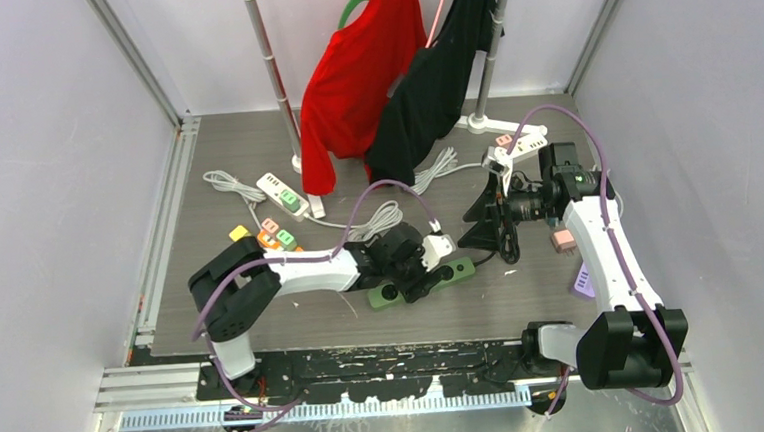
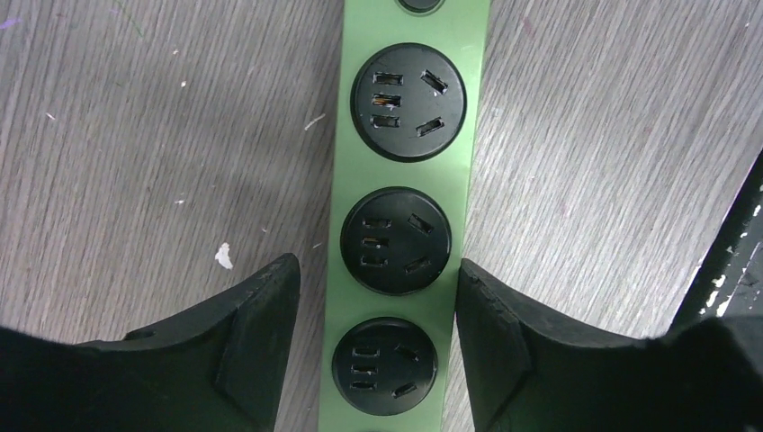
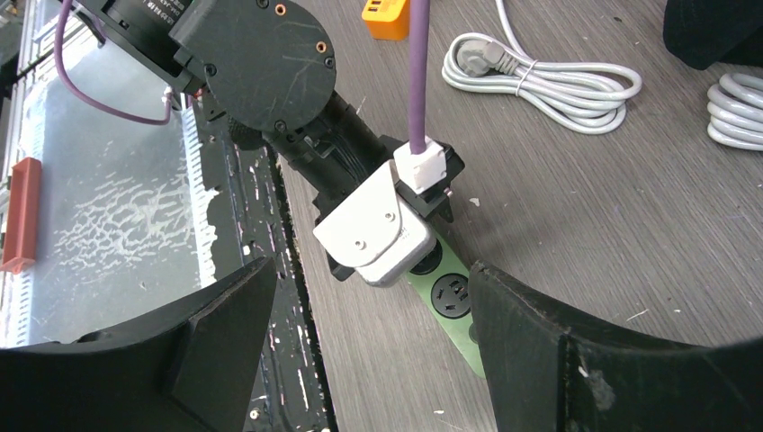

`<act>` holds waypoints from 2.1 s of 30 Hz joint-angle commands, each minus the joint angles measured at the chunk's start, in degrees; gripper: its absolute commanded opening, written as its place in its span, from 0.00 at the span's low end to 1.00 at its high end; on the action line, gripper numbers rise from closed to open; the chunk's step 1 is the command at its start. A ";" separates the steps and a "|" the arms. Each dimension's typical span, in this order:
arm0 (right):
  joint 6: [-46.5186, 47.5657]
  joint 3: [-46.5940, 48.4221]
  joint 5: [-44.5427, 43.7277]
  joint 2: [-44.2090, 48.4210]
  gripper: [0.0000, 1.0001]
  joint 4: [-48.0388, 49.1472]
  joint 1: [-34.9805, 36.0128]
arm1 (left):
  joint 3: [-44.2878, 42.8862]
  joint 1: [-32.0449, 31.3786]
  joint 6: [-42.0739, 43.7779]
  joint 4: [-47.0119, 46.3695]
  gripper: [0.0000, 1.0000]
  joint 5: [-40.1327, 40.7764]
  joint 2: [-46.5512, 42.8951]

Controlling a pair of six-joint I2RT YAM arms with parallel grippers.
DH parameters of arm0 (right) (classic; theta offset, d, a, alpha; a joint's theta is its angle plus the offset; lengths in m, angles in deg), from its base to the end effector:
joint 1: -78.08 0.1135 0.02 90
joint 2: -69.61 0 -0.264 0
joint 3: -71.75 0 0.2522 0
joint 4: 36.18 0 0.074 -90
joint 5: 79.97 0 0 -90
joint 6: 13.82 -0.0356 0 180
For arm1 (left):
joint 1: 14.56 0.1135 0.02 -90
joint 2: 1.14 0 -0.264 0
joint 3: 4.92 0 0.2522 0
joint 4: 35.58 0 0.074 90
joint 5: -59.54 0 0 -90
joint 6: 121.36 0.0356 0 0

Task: Pull the plug off the socket
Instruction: Pick up the socket from the center of the board.

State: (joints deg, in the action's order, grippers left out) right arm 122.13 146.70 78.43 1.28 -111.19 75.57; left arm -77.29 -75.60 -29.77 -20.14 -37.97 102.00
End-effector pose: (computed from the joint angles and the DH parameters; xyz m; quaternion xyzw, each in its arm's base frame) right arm 0.2064 0.0241 0.3069 -0.3985 0.7157 0.4398 0.3680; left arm 0.1762 -0.3280 0.1627 0.5021 0.7783 -0.2373 0.2930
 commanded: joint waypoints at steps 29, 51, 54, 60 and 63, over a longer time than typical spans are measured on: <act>-0.16 1.09 0.50 1.73 0.83 0.97 -0.31 | 6.87 -1.54 -0.53 -2.43 0.00 9.43 -13.41; -0.47 1.52 1.07 1.89 0.83 0.86 -0.29 | 10.01 -1.36 -11.32 22.95 0.00 23.87 -55.74; -0.50 1.45 1.08 1.70 0.83 0.96 -0.31 | 5.58 -1.36 -11.23 27.93 0.00 25.81 -56.84; -0.60 1.32 1.12 1.73 0.83 1.05 -0.31 | -3.27 -1.20 -8.46 33.70 0.00 30.88 -56.99; -0.75 1.35 1.12 1.69 0.83 1.14 -0.31 | -6.15 -0.81 -7.02 33.99 0.00 32.80 -56.86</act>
State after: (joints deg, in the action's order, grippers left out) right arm 121.76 146.68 78.25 1.52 -111.21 75.57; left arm -77.68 -77.04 -39.34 16.51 -10.78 46.92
